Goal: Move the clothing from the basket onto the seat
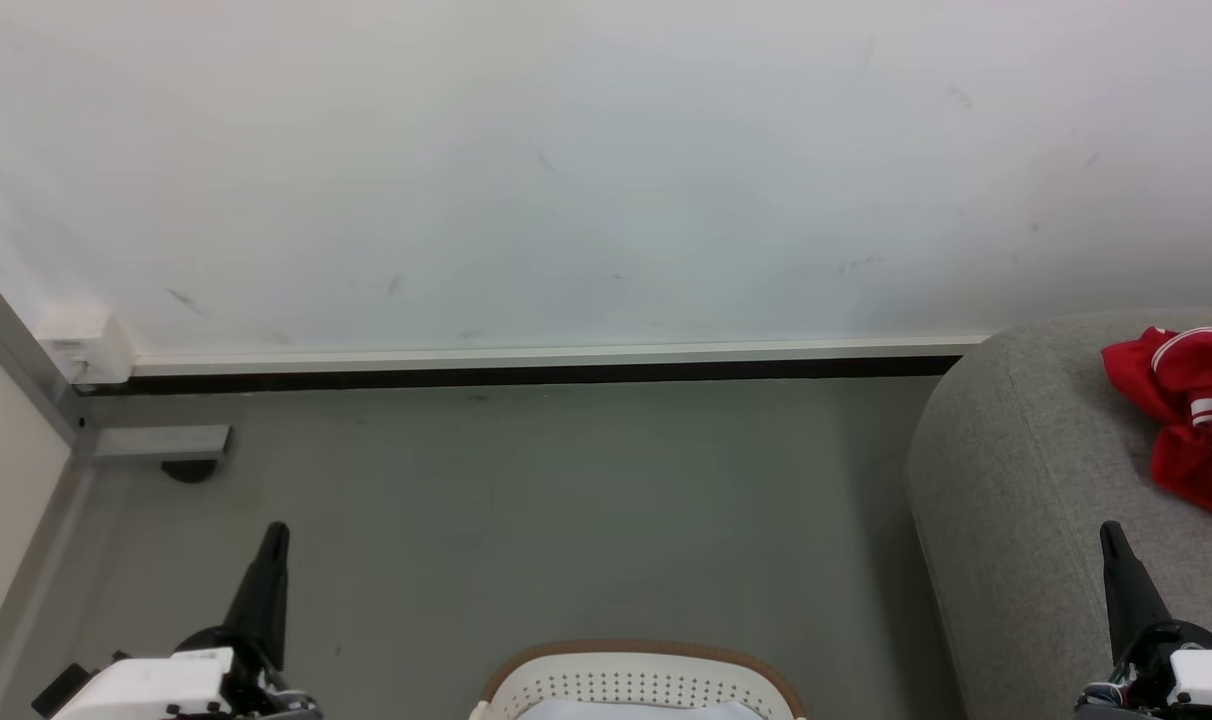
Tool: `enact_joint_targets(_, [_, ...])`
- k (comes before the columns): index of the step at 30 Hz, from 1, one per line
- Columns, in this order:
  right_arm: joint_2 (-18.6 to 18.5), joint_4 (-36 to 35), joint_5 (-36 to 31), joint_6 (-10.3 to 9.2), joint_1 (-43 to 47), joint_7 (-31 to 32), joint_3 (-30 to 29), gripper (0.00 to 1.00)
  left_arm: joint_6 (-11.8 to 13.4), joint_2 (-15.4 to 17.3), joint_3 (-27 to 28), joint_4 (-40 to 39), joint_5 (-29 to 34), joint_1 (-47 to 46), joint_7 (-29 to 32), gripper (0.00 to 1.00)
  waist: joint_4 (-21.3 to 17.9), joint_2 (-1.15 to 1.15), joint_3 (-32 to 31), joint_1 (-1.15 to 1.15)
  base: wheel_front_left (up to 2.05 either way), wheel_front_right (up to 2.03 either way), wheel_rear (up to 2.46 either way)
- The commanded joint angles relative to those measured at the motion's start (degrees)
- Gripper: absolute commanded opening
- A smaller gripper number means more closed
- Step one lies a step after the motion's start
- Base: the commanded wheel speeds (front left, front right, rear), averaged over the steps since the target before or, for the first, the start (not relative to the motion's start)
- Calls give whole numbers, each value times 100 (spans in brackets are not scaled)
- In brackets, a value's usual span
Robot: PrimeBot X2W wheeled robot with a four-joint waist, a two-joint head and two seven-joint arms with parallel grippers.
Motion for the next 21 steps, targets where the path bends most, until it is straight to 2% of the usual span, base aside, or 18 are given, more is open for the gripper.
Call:
enact_joint_targets(1, [-58, -19, 51, -10, -45, -27, 0, 0, -22, 11, 16, -17, -69, -43, 23, 0, 0, 0, 0, 0, 0, 0, 0])
enact_joint_targets(21, [-88, -23, 102, -10, -39, -56, 41, 0, -22, 11, 16, -17, -69, -43, 23, 0, 0, 0, 0, 0, 0, 0, 0])
